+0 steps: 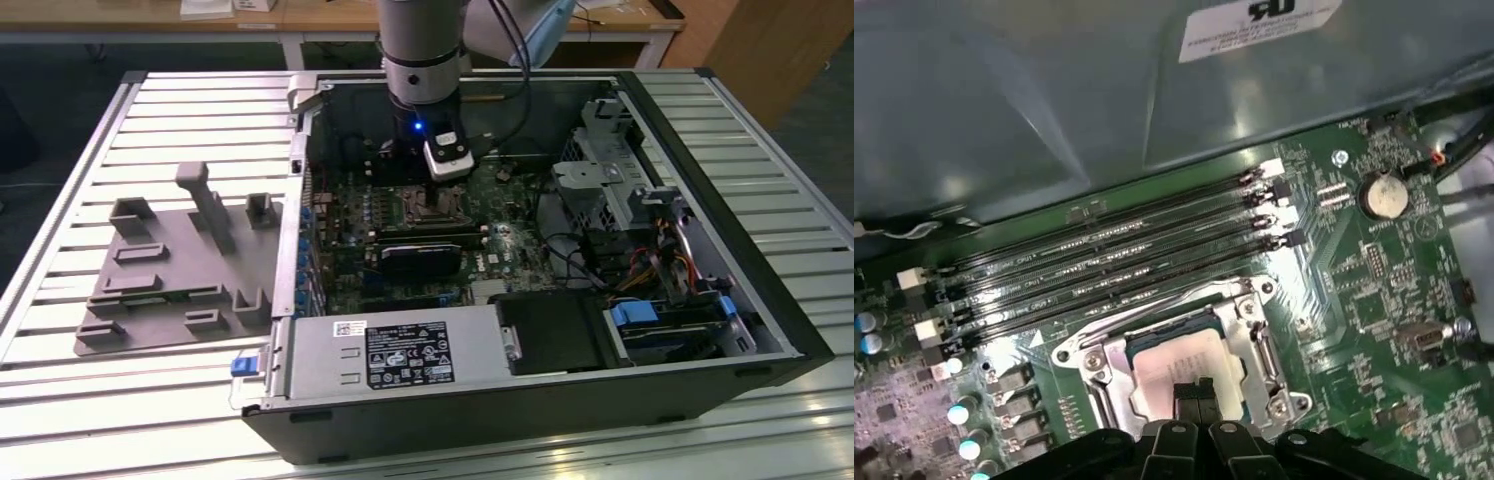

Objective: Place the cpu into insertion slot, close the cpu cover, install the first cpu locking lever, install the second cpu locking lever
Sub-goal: 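Install the first cpu locking lever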

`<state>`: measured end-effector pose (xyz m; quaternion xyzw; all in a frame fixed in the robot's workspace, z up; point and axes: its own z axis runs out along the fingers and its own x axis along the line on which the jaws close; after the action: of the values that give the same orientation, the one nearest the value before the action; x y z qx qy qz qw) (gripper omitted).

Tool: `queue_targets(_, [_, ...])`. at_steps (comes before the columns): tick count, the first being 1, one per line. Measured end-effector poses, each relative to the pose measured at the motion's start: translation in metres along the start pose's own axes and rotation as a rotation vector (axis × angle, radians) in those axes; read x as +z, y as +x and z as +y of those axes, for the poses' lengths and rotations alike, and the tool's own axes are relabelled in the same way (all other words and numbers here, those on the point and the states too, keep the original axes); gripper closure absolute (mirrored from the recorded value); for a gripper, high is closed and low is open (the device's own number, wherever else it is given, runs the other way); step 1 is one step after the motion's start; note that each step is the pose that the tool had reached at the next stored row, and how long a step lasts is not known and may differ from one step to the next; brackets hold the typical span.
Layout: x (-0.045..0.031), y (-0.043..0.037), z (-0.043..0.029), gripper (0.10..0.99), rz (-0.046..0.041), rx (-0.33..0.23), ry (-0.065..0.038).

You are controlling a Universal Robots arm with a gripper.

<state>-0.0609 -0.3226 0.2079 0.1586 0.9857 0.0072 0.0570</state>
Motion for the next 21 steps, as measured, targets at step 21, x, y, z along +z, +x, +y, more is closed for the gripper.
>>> queue_targets(21, [-0.0222, -0.0029, 0.0009, 0.984, 0.0035, -0.111, -0.012])
